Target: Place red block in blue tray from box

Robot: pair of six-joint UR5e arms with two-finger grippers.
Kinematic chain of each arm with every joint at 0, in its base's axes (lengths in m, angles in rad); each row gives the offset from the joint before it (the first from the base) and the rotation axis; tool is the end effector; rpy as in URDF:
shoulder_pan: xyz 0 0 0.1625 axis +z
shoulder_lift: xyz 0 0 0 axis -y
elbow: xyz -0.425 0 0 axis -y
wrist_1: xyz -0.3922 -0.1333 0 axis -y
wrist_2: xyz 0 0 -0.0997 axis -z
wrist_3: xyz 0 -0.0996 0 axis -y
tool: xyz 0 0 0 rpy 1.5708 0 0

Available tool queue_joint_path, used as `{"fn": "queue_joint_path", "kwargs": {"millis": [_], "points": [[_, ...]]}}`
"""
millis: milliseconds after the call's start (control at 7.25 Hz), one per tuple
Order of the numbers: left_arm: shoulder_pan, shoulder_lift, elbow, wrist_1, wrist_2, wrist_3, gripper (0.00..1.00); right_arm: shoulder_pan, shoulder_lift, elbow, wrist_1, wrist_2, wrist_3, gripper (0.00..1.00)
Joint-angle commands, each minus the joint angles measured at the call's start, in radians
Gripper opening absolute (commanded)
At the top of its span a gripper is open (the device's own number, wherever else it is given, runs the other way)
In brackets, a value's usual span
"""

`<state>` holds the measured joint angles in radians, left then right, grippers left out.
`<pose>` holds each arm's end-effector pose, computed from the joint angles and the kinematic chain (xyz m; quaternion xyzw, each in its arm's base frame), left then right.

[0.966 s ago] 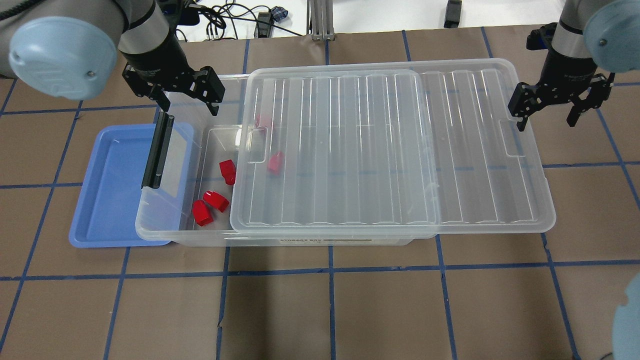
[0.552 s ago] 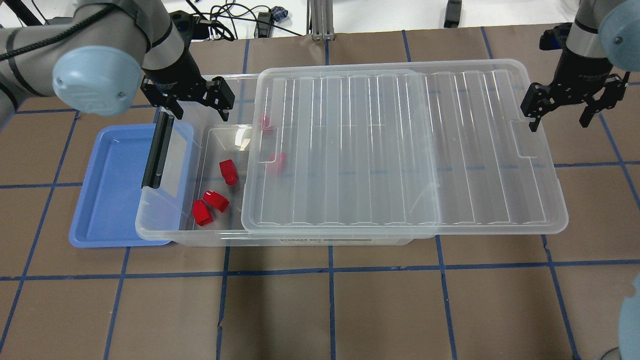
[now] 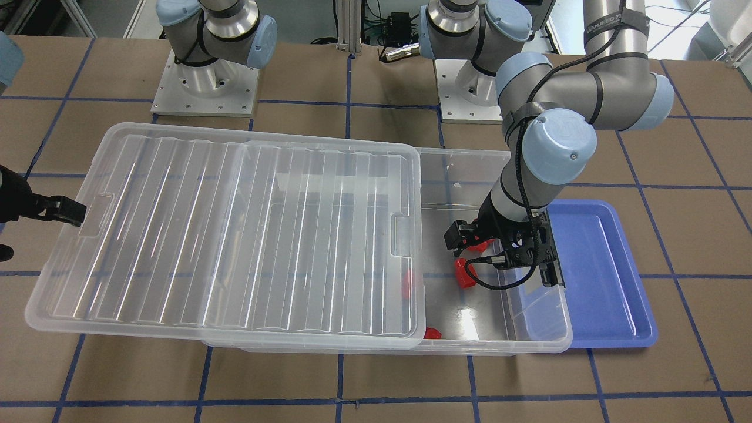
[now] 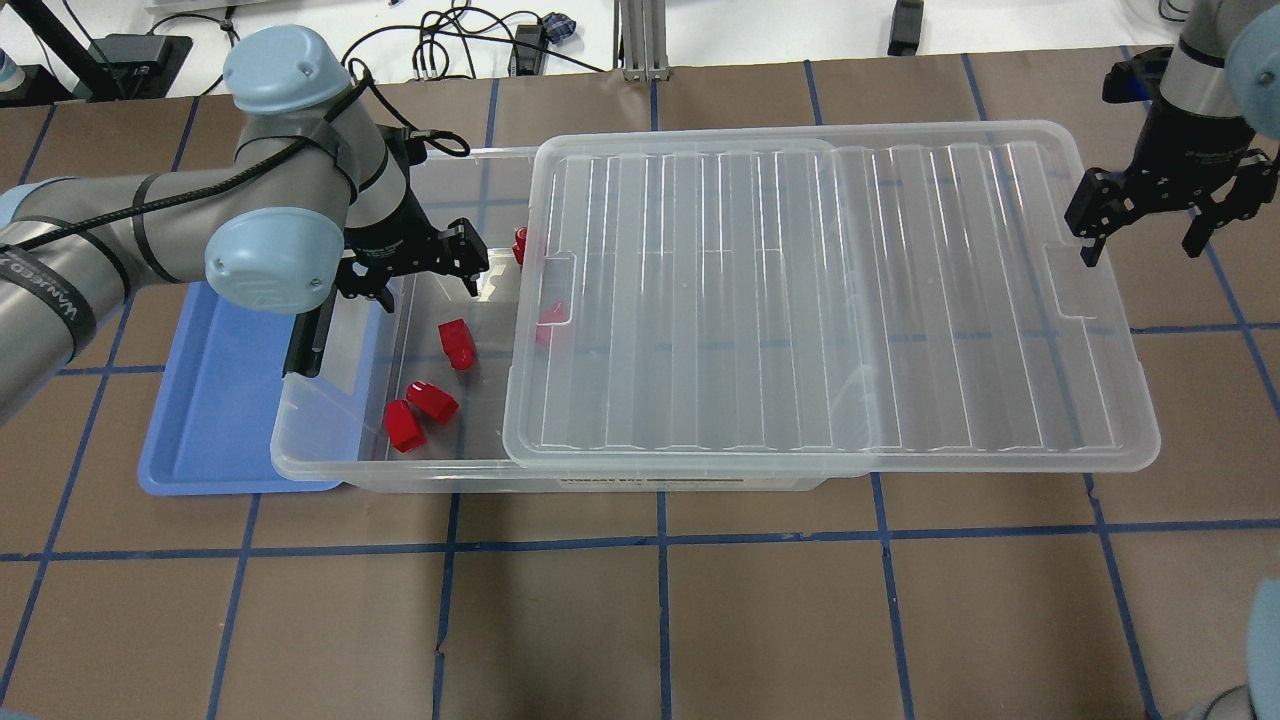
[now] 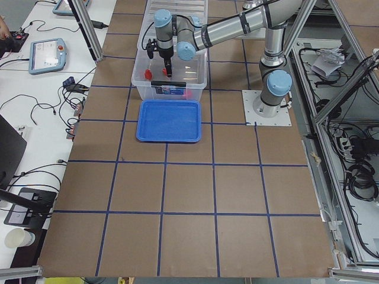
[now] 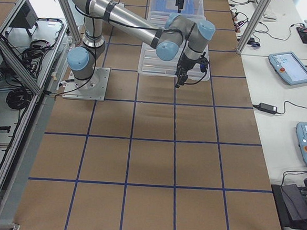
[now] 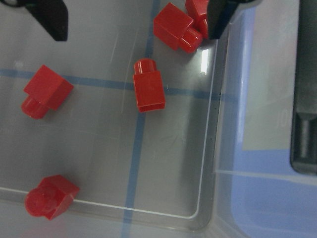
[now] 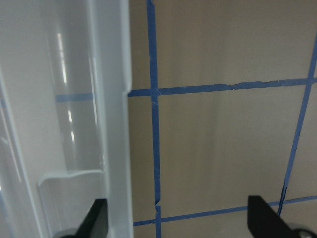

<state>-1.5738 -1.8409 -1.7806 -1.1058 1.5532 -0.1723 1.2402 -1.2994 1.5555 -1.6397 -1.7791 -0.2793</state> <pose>-0.1367 -0.5591 0.2900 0.0846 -0.9963 -0.0082 0.0081 -0.0795 -0.5787 0.3583 -0.0157 -0.9902 -0.1197 0.0708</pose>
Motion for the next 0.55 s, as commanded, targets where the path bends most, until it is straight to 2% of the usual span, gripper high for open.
{"fn": "queue_joint_path", "kwargs": {"millis": [0,414], "points": [[0.014,-0.035,-0.061,0.132,-0.001,0.124,1.00,-0.013,0.000,0.000,-0.002,0.000,-0.034,1.00],[0.038,-0.072,-0.118,0.141,-0.013,0.090,1.00,-0.010,-0.033,-0.017,0.000,0.016,-0.031,1.00]]}}
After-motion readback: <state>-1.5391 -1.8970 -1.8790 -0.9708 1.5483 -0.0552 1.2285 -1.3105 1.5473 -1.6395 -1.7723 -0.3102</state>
